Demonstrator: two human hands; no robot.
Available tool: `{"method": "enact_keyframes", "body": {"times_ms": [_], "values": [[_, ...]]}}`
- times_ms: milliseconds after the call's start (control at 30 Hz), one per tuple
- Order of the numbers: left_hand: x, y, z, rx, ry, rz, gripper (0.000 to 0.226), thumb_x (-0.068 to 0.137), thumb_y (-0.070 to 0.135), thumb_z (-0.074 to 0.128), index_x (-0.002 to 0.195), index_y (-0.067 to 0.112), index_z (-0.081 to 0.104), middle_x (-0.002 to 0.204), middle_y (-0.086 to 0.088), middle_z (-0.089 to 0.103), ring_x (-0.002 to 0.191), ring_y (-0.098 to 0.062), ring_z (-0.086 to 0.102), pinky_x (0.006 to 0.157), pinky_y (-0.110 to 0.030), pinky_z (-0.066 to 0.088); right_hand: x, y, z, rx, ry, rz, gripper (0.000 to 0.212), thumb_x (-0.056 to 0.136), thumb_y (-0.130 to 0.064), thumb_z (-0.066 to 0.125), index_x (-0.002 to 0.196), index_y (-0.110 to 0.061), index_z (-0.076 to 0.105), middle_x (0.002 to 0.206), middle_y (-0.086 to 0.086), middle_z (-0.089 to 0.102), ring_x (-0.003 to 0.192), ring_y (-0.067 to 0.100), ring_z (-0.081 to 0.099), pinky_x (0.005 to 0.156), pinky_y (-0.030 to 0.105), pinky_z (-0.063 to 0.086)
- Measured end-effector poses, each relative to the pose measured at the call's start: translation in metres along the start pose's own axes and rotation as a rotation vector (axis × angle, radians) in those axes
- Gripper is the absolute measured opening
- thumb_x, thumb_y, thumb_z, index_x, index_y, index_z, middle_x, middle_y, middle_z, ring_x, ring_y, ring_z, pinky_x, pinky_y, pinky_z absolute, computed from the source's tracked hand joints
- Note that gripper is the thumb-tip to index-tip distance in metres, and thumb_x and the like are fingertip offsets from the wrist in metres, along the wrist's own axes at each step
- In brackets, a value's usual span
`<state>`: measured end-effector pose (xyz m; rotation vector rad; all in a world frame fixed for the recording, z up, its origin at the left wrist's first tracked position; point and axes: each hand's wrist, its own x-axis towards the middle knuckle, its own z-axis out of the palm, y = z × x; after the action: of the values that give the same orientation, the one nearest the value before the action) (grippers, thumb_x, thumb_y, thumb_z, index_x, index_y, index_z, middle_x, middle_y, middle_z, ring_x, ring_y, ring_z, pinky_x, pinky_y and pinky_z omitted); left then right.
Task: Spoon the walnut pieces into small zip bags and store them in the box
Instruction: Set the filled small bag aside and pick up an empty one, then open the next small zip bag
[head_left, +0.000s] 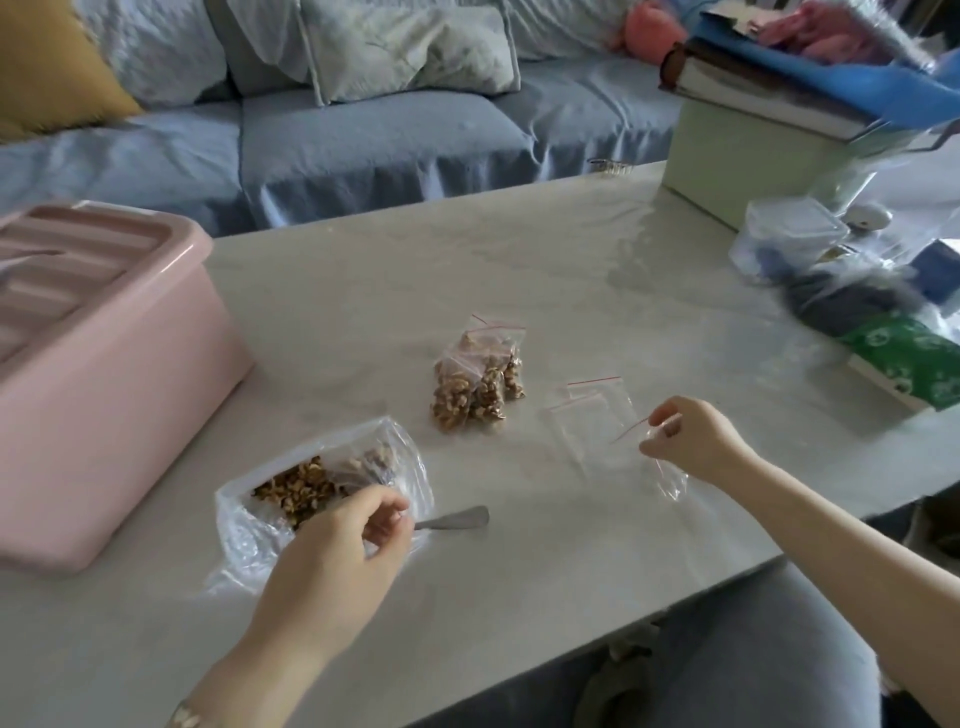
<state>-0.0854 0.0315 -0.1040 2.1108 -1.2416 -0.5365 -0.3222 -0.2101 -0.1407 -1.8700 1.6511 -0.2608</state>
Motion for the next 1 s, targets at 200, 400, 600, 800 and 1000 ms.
{"method": "enact_keyframes", "body": {"times_ms": [200,400,600,800,1000], "values": [[-0.002,0.018,0.008,-0.159,-0.062,0.02,0.029,0.074,0.051,0.063,0.099,0.037,0.057,0.09,0.017,0.063,0.084,0.003,0.059,0.075,-0.018,0.049,-0.073,-0.063,0.01,0.391,-0.175,-0.295,0.034,0.071,-0.003,0.074,0.078,-0.021,0.045,0.062,-0.005,0.054,0.051,0.006,0.046,0.055,0.017,0.04],[-0.007,0.02,0.006,-0.339,-0.11,-0.024,0.015,0.079,0.04,0.066,0.085,0.026,0.065,0.079,0.011,0.068,0.076,-0.002,0.062,0.07,-0.018,0.049,-0.122,-0.109,0.047,0.474,-0.363,-0.495,0.049,0.073,-0.007,0.075,0.098,-0.034,0.043,0.085,-0.002,0.057,0.061,0.003,0.055,0.059,0.018,0.048],[-0.028,-0.001,-0.013,-0.075,-0.054,0.039,0.01,0.09,0.028,0.055,0.089,0.027,0.065,0.082,0.015,0.065,0.079,0.002,0.059,0.067,-0.009,0.043,-0.134,-0.121,0.052,0.014,-0.304,-0.856,0.013,0.081,-0.03,0.068,0.093,-0.032,0.071,0.092,-0.021,0.054,0.086,0.002,0.054,0.074,0.016,0.045],[-0.033,0.001,-0.027,0.146,-0.061,0.169,0.014,0.091,0.026,0.049,0.091,0.024,0.062,0.088,0.008,0.06,0.081,-0.008,0.057,0.072,-0.022,0.045,-0.148,-0.132,0.054,-0.133,-0.356,-0.949,0.017,0.09,-0.032,0.056,0.101,-0.029,0.068,0.097,-0.013,0.063,0.088,0.007,0.057,0.075,0.021,0.045],[-0.031,-0.008,-0.024,0.116,0.096,0.221,0.018,0.084,0.021,0.064,0.102,0.023,0.06,0.093,0.013,0.054,0.088,-0.002,0.051,0.077,-0.01,0.04,-0.155,-0.127,0.062,0.041,-0.344,-0.749,0.011,0.085,-0.03,0.063,0.089,-0.03,0.073,0.073,-0.019,0.063,0.078,0.002,0.057,0.067,0.013,0.043]]}}
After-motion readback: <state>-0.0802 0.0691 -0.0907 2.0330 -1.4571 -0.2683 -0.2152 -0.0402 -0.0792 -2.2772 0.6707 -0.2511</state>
